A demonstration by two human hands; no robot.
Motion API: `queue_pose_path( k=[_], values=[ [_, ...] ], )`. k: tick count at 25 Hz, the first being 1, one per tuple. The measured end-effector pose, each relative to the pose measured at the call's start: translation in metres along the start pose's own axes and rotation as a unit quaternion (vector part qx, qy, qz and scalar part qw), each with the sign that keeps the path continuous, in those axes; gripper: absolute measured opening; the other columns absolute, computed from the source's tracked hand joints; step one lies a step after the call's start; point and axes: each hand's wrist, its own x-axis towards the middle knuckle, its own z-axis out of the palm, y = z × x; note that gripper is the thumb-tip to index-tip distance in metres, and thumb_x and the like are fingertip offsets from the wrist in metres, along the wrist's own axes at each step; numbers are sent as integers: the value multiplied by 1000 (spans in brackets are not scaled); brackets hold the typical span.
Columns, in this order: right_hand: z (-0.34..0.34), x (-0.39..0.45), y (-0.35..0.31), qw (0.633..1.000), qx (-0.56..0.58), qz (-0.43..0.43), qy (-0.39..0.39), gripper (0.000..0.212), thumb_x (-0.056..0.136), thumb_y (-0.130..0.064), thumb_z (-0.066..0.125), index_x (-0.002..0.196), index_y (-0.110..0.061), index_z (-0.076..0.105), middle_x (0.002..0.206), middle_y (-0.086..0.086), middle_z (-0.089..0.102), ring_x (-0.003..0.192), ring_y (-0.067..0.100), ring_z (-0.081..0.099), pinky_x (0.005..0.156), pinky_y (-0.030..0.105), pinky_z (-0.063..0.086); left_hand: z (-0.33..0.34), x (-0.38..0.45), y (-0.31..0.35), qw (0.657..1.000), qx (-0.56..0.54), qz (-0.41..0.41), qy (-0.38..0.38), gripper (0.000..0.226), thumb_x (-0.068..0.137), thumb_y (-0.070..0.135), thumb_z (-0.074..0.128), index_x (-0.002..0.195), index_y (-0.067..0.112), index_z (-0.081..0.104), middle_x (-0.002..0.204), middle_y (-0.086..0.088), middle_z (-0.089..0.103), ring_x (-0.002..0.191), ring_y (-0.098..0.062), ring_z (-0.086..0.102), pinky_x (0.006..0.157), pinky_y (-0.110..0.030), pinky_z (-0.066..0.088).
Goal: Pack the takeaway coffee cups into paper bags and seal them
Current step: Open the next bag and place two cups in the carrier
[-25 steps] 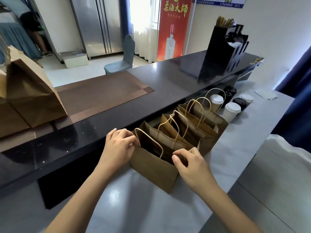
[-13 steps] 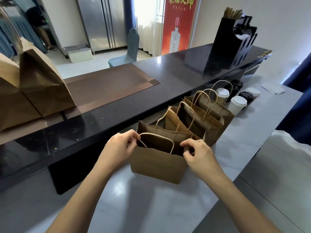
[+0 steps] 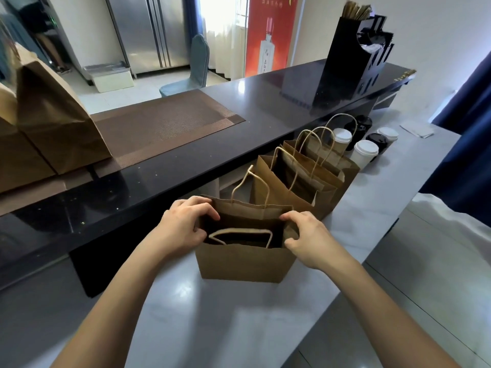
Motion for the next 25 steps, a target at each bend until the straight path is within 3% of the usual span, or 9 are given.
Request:
queue_pose_path(
  k=[3,9,14,18,22,25],
  values=[
    [-4,-11,2,1000,8,2,-14,70,97,-8,64,156,-28,33,161,-6,33,145,21,40,109,28,43,3,-6,0,999,-28,7,-30,47,82,3,66,113,38,66,150,9,41,135,-22,40,107,-36,42],
    [-13,-41,16,998,52,11,-33,77,96,-8,65,158,-34,27,163,-9,29,145,20,39,109,30,44,12,-28,18,997,-60,10,-48,55,84,0,72,123,37,59,155,11,30,133,-13,42,79,-5,44],
    [-27,-67,40,997,71,23,-17,77,95,-9,65,156,-36,27,160,-8,32,142,17,41,106,27,44,26,-46,48,995,-66,34,-70,65,84,-3,70,129,39,51,157,14,24,118,-7,42,73,-4,49],
    [-43,-89,66,996,75,40,-10,77,93,-12,65,156,-37,28,160,-9,32,134,15,47,104,28,45,35,-50,74,992,-73,63,-85,67,84,-2,67,129,43,48,155,17,25,125,-10,45,80,-7,50],
    [-65,-106,99,996,70,53,1,76,92,-17,65,155,-39,29,153,-11,37,103,6,57,90,23,47,49,-45,108,987,-84,94,-104,69,84,0,69,128,47,46,155,21,21,131,-8,41,90,-17,54],
    [-84,-112,133,995,78,65,21,76,89,-17,66,153,-38,34,137,-14,44,93,-2,51,77,16,42,65,-37,140,982,-83,117,-120,69,84,1,69,126,50,46,154,25,18,131,-7,38,91,-17,53]
  ],
)
